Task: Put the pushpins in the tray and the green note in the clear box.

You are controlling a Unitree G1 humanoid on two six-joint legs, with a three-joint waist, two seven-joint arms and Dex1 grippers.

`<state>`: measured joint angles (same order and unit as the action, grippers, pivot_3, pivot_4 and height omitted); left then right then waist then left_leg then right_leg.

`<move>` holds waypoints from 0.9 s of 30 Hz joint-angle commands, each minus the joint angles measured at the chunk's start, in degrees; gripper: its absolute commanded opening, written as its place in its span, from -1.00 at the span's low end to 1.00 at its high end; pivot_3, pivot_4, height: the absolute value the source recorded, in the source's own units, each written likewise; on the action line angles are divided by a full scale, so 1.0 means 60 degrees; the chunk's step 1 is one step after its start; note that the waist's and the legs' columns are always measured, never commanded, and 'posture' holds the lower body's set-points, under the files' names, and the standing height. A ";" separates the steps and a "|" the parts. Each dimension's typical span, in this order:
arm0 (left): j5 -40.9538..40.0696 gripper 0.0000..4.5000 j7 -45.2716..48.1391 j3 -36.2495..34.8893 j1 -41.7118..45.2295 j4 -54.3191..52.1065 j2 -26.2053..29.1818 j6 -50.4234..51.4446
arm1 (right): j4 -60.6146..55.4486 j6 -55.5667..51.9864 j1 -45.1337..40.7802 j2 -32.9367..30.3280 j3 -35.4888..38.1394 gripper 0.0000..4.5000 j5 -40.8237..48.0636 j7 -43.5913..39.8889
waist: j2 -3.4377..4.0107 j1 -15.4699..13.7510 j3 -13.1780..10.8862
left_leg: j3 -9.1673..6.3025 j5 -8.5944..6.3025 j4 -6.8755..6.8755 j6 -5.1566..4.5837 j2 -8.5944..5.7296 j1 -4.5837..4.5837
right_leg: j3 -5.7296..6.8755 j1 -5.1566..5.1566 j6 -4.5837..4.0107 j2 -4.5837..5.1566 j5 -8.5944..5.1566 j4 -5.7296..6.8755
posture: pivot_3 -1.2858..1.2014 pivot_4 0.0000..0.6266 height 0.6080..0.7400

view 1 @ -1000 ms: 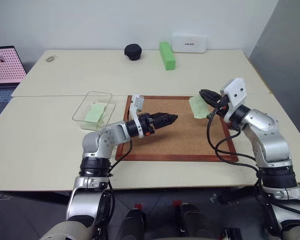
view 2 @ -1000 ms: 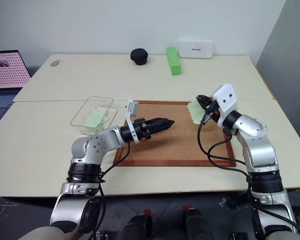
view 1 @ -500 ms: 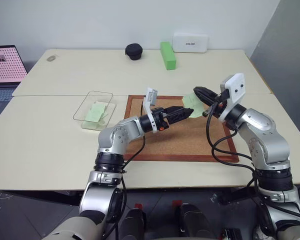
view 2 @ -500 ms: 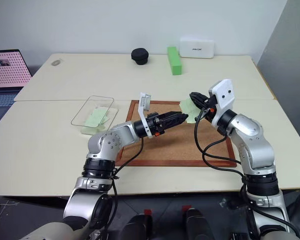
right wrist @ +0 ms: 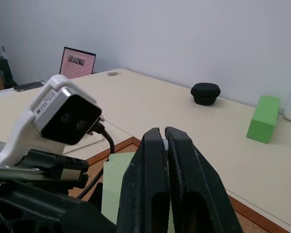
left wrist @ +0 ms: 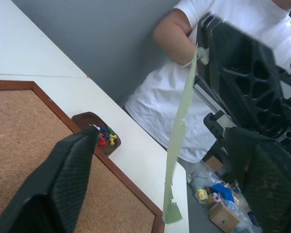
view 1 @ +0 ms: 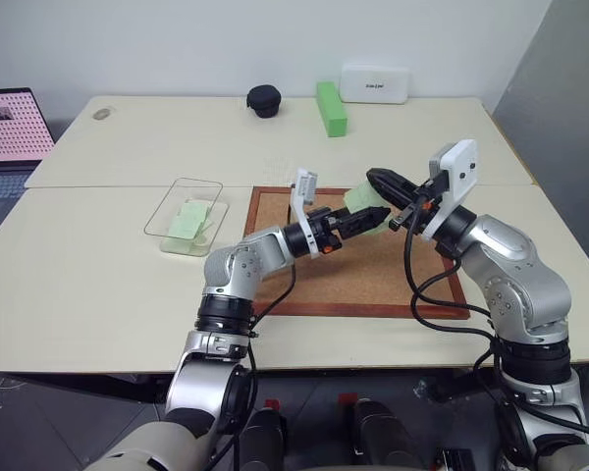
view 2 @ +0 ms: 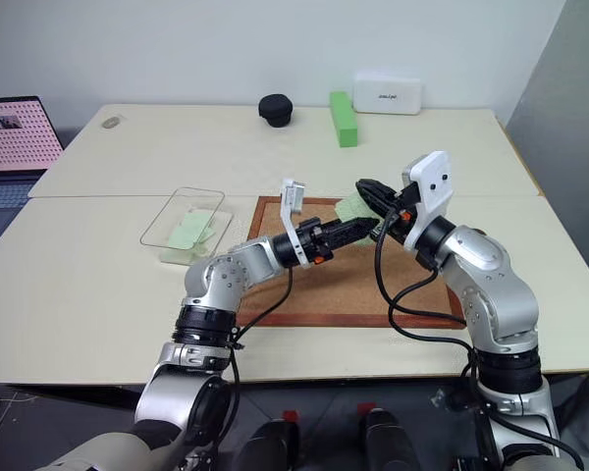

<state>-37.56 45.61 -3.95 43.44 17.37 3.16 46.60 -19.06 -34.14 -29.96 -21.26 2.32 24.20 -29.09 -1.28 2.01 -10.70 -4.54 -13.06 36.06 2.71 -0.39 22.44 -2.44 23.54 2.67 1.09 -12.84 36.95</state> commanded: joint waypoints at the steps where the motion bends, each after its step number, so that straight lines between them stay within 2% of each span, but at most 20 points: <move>1: -0.0143 0.51 -0.0055 -0.0161 0.0056 -0.0260 -0.0011 -0.0181 | -0.0459 -0.0089 -0.0075 0.0117 0.0159 -1.00 0.0321 0.0148 | 0.0000 0.0006 0.0000 | 0.0000 0.0000 0.0000 0.0000 0.0000 0.0001 | 0.0000 0.0002 0.0000 -0.0001 0.0000 0.0001 | 0.03 -0.52 1.00; 9: -0.0231 -0.14 -0.0094 -0.0207 0.0095 -0.0392 0.0004 -0.0087 | -0.0318 -0.0024 0.0018 0.0048 0.0094 -1.00 0.0279 0.0160 | 0.0000 -0.0010 0.0000 | 0.0000 0.0000 0.0000 0.0000 -0.0001 0.0006 | 0.0001 0.0003 0.0000 0.0000 0.0000 -0.0002 | 0.03 -0.52 1.00; 13: -0.0279 -0.54 -0.0106 -0.0192 0.0051 -0.0452 0.0025 0.0004 | -0.0259 0.0007 -0.0024 0.0047 0.0105 -1.00 0.0277 0.0179 | 0.0000 -0.0007 0.0000 | 0.0000 0.0000 0.0000 0.0000 0.0000 0.0005 | 0.0001 0.0004 0.0000 -0.0001 0.0000 -0.0001 | 0.03 -0.52 1.00; 19: -0.0349 -0.97 -0.0298 -0.0259 -0.0126 -0.0719 0.0022 0.0159 | -0.0178 0.0102 -0.0030 0.0126 0.0021 -1.00 0.0218 0.0246 | 0.0000 -0.0005 0.0000 | -0.0001 0.0000 0.0000 0.0000 0.0000 0.0006 | 0.0001 0.0005 0.0000 0.0000 0.0000 -0.0002 | 0.03 -0.52 1.00; 27: -0.0339 -0.97 -0.0723 -0.0344 -0.0059 -0.0589 0.0024 0.0509 | -0.0221 0.0030 0.0048 0.0081 -0.0025 -1.00 0.0300 0.0217 | 0.0000 -0.0005 0.0000 | -0.0001 0.0000 0.0000 0.0000 0.0000 0.0007 | 0.0001 0.0005 0.0000 0.0000 0.0000 -0.0002 | 0.03 -0.52 1.00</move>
<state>-38.46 41.61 -6.10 42.58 15.80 3.27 48.73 -18.94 -34.70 -29.61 -20.43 1.70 25.76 -27.52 -1.28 1.98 -10.69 -4.55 -13.06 36.06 2.71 -0.39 22.48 -2.44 23.57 2.67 1.09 -12.84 36.94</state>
